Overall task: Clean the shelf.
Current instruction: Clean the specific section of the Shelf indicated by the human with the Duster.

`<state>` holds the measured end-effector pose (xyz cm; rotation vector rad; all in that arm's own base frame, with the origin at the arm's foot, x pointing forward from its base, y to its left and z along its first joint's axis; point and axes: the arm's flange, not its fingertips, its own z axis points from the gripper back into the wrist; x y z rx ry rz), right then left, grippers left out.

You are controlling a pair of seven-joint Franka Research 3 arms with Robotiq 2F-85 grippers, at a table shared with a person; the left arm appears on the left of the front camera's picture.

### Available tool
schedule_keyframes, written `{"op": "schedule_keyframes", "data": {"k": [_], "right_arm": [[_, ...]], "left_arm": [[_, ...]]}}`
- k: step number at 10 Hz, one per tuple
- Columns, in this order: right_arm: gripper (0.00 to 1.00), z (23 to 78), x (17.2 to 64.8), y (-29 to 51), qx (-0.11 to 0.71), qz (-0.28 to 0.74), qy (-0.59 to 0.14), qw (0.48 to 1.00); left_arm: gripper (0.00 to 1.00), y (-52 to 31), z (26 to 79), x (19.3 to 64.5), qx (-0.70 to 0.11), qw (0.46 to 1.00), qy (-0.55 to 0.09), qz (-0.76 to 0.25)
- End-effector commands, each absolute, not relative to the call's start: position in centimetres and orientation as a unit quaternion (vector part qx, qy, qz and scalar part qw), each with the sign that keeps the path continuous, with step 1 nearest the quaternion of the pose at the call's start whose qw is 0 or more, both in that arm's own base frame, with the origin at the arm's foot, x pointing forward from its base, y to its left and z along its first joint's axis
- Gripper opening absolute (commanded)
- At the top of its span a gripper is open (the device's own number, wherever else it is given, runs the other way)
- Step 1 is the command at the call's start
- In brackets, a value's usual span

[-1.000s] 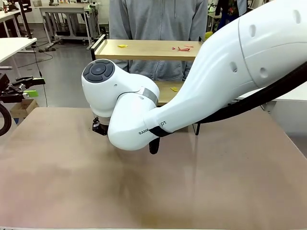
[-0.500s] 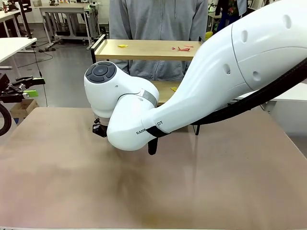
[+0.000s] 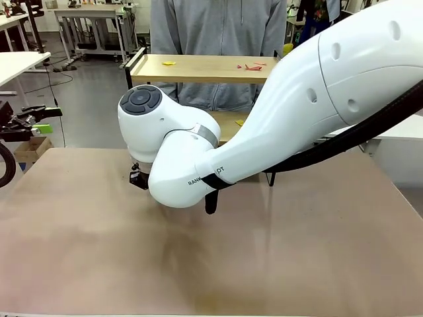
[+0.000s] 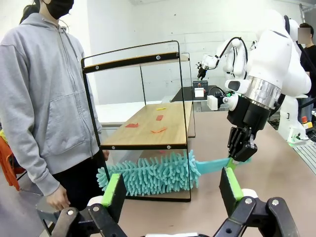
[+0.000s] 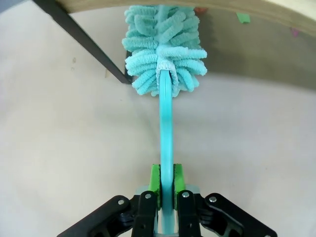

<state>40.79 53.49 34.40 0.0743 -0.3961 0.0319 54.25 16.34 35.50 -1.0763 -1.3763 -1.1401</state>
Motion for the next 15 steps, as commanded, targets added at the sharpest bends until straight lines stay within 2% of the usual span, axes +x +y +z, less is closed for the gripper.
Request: {"op": "schedule_keyframes", "data": {"k": [1,4,10,15], "right_arm": [[0.13,33.6,39.7,50.4,0.058,-0.011,-0.184,0.981],[0.13,32.9,38.8,47.3,0.067,-0.028,-0.178,0.981],[0.13,33.1,37.6,37.1,0.081,-0.128,-0.187,0.971],[0.13,34.1,36.2,31.0,0.043,-0.193,-0.183,0.963]], "left_arm": [[1.0,16.4,35.7,54.0,-0.44,0.502,-0.572,-0.476],[1.0,16.4,35.7,54.0,-0.44,0.502,-0.572,-0.476],[1.0,16.4,35.7,54.0,-0.44,0.502,-0.572,-0.476],[1.0,16.4,35.7,54.0,-0.44,0.502,-0.572,-0.476]]}}
